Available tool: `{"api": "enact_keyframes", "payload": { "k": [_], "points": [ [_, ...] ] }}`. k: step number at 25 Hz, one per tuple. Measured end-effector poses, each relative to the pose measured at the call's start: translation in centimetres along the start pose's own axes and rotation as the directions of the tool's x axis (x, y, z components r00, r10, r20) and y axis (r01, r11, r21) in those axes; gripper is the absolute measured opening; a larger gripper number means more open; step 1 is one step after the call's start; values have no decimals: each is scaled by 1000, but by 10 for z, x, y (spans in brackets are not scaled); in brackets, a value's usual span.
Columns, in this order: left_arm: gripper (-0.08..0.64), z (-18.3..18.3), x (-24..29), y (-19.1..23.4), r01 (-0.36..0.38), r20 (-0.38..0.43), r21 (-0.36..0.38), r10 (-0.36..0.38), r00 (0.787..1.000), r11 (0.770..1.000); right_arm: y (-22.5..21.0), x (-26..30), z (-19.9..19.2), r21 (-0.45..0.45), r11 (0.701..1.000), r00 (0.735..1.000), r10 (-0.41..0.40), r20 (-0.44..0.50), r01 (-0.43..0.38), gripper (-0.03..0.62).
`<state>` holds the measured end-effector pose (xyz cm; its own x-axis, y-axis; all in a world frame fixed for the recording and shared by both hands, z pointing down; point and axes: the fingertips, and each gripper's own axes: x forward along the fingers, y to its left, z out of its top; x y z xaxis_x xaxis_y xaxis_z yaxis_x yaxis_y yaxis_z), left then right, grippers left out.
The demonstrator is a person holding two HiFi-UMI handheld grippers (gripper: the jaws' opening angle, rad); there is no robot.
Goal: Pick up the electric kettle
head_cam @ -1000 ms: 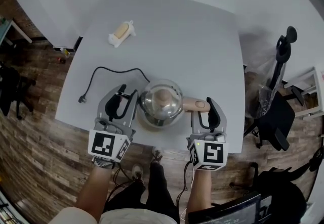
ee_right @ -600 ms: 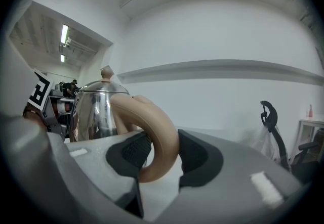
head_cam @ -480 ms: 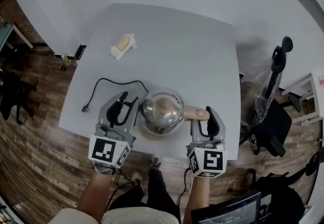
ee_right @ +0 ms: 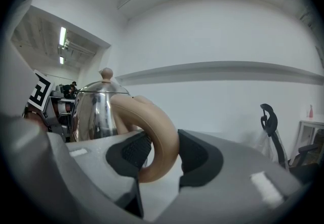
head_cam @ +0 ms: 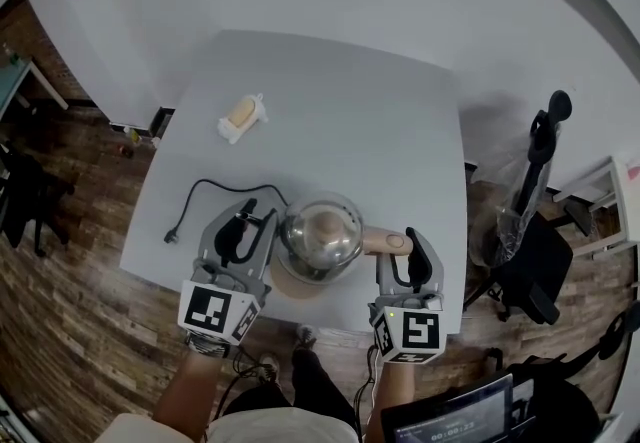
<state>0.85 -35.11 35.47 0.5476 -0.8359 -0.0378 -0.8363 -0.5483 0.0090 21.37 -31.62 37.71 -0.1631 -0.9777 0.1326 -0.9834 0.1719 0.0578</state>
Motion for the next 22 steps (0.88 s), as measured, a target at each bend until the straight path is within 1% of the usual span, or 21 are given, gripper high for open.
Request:
{"api": "enact_keyframes", "payload": {
  "k": [5, 10, 13, 22],
  "points": [
    [129, 11, 6, 1, 4, 1, -12, -4, 1000, 1000, -2, 2, 10, 0, 1000, 1000, 6, -2, -6, 163],
    [124, 25, 9, -6, 26, 7, -11, -26, 1000, 1000, -7, -5, 20, 13, 1000, 1000, 8, -19, -8, 163],
    [124, 32, 7, -7, 22, 6, -15, -22, 1000, 1000, -7, -9, 26, 14, 1000, 1000, 13, -20, -12, 163],
    [123, 54, 1, -11, -4, 14, -22, 4, 1000, 1000, -10, -7, 51, -14, 997, 996, 82, 21, -82, 163]
  ]
}}
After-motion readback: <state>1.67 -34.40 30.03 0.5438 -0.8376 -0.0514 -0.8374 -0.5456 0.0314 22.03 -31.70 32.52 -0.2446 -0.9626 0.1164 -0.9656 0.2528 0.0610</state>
